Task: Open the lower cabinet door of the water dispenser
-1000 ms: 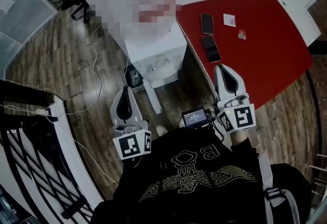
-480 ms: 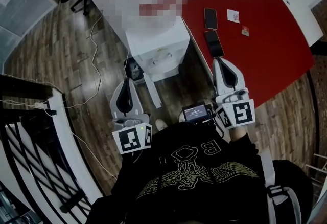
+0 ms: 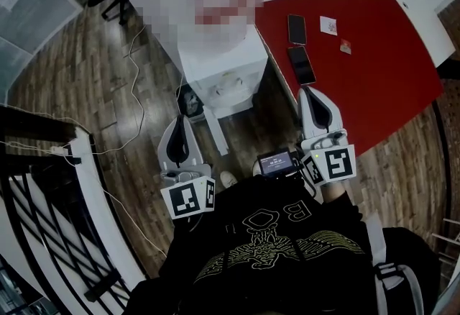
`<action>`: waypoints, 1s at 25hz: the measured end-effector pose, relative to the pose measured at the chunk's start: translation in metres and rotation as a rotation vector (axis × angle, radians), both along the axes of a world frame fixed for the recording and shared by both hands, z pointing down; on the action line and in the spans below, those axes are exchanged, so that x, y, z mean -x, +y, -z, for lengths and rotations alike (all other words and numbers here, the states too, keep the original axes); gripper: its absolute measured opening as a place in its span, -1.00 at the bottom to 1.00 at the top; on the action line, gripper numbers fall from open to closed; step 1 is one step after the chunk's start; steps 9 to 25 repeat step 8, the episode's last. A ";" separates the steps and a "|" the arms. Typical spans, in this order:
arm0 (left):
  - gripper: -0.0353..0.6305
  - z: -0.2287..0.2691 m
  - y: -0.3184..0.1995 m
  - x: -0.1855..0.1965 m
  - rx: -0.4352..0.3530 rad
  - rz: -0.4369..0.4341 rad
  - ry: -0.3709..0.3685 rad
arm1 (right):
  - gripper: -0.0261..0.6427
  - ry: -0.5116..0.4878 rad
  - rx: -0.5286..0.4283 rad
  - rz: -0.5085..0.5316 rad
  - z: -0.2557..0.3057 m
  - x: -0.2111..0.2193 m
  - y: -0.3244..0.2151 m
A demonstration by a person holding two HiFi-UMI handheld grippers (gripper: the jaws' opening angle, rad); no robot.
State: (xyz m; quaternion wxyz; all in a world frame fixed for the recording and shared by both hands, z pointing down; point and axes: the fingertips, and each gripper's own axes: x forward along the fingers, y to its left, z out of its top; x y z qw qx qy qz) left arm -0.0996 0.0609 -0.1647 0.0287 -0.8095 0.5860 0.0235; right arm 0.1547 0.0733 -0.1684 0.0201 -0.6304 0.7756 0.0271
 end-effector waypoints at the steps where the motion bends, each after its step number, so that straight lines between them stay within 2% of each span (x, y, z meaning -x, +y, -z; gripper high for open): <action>1: -0.88 -0.001 0.000 0.000 0.002 -0.001 -0.002 | -0.93 0.001 -0.002 0.002 0.000 0.001 0.000; 25: -0.88 -0.003 0.003 -0.004 0.013 -0.003 -0.004 | -0.93 -0.001 0.003 0.015 -0.001 0.006 0.002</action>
